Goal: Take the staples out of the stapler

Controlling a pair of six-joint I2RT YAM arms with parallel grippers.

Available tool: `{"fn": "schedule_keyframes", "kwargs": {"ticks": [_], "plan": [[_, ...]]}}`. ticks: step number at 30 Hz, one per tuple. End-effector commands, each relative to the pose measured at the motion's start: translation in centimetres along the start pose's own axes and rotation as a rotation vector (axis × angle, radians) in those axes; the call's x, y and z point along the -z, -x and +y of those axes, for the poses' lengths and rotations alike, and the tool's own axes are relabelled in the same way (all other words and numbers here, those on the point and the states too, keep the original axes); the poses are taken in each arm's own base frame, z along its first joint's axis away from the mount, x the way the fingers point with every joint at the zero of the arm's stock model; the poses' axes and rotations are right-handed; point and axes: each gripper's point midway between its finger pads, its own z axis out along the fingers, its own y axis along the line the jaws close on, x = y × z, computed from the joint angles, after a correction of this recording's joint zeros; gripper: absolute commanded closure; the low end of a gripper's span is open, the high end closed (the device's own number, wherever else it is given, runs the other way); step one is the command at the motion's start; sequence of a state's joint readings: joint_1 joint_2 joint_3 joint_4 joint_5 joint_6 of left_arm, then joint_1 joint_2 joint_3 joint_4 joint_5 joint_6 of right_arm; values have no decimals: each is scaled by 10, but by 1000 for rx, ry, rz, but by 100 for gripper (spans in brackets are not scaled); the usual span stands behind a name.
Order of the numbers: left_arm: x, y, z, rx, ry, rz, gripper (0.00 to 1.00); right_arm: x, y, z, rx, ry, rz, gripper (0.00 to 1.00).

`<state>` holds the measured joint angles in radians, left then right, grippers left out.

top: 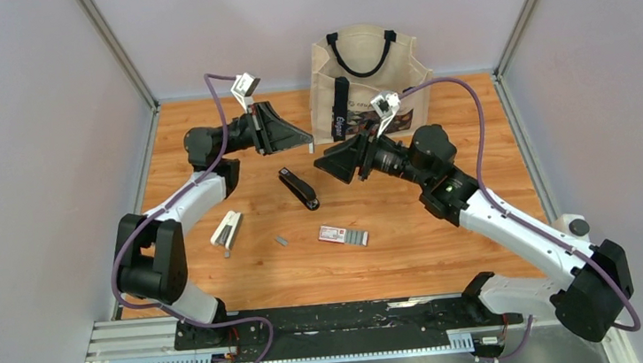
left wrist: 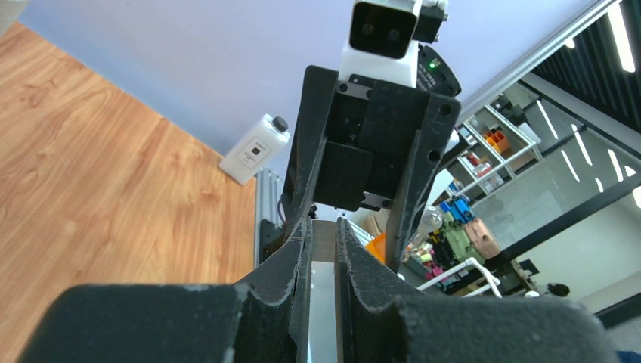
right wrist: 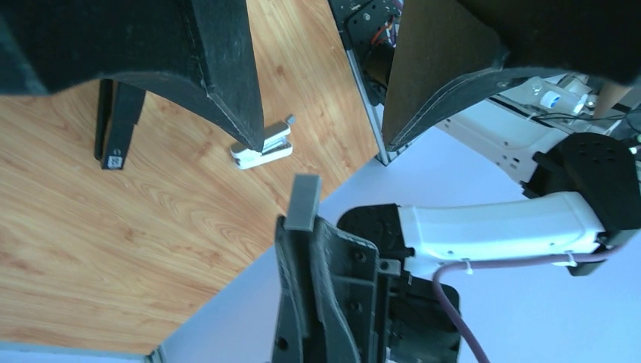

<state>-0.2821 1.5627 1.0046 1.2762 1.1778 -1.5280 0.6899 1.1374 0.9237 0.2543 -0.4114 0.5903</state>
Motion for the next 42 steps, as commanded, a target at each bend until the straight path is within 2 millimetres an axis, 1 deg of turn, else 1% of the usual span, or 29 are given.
{"fn": "schedule_keyframes", "kwargs": {"ticks": [1, 7, 13, 23, 33, 36, 37, 39, 40, 41, 42], "plan": [[-2, -1, -30, -122, -66, 4, 95, -7, 33, 27, -4, 101, -66, 39], [-3, -5, -32, -119, -71, 18, 95, -17, 34, 24, -31, 110, -65, 44], [-2, -9, -33, -123, -73, 33, 95, -21, 34, 17, -38, 101, -72, 49], [-2, -12, -27, -126, -69, 38, 95, -21, 32, 15, -44, 89, -71, 71], [-3, -11, -28, -138, -73, 40, 94, -21, 26, 10, -57, 79, -61, 82], [-4, -13, -28, -147, -76, 49, 89, -21, 24, 8, -61, 72, -58, 84], [-4, -13, -29, -150, -77, 50, 82, -20, 23, 7, -61, 66, -58, 84], [-4, -13, -29, -163, -79, 54, 76, -20, 20, 1, -65, 35, -46, 85], [-4, -13, -29, -168, -80, 57, 71, -19, 18, -2, -66, 15, -40, 85], [-4, -12, -29, -181, -80, 56, 67, -17, 11, -9, -71, -18, -13, 86], [-4, -12, -29, -188, -81, 58, 62, -15, 9, -14, -75, -48, -15, 87]]}}
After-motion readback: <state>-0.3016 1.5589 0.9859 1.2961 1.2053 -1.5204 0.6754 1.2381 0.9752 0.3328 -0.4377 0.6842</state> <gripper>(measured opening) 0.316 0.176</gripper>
